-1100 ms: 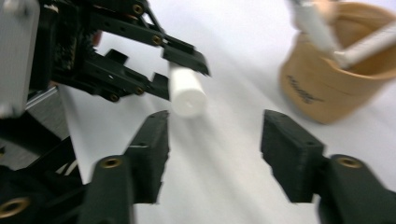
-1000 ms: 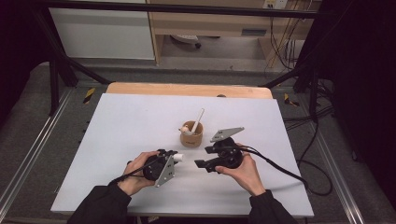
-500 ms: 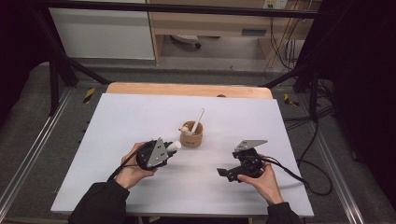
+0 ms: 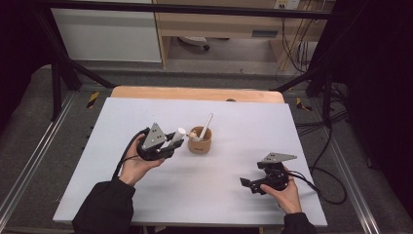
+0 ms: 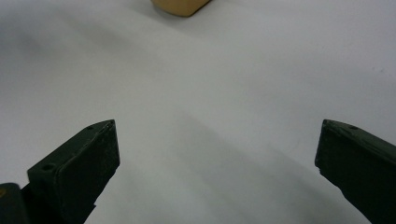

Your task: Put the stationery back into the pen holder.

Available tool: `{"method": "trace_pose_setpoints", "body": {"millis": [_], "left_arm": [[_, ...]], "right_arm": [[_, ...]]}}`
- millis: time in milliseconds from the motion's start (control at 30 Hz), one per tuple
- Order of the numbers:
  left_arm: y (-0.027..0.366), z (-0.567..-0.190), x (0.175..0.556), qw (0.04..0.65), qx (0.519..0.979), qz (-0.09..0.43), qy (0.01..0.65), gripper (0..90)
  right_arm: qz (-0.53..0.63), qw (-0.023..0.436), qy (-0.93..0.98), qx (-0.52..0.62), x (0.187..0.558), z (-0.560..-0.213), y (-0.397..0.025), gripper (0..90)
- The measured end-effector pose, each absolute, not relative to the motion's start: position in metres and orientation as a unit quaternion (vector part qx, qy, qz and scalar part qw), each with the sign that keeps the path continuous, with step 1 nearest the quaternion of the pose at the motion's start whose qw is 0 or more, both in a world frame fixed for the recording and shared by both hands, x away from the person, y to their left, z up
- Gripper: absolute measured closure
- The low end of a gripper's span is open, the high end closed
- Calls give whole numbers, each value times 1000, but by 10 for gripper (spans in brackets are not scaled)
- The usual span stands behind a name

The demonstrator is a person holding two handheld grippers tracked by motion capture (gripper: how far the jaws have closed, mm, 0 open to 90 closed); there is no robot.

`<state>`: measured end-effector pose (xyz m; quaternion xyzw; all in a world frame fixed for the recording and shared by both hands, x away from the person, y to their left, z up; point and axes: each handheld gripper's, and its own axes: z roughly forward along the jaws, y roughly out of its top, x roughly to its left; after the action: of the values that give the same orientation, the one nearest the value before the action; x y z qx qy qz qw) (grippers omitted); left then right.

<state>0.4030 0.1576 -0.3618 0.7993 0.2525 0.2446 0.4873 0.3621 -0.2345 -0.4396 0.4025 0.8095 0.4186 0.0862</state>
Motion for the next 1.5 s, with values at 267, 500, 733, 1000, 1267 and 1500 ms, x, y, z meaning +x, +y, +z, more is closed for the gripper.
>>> {"method": "trace_pose_setpoints", "body": {"millis": [267, 500, 733, 1000, 1267, 1500], "left_arm": [[152, -349, 419, 521, 769, 233, 288, 666], [137, -342, 435, 547, 748, 221, 304, 666], [123, -340, 451, 555, 736, 217, 320, 665], [107, -345, 466, 554, 736, 210, 326, 666], [93, -355, 477, 556, 736, 208, 325, 666], [87, -366, 486, 550, 744, 203, 322, 665]], "right_arm": [[409, 87, 818, 396, 361, -444, -241, 7], [407, 91, 819, 393, 361, -445, -242, 7], [410, 91, 817, 394, 361, -445, -242, 7], [407, 90, 820, 392, 360, -445, -242, 7], [407, 90, 821, 391, 360, -445, -242, 7], [406, 89, 822, 390, 361, -446, -241, 7]]}}
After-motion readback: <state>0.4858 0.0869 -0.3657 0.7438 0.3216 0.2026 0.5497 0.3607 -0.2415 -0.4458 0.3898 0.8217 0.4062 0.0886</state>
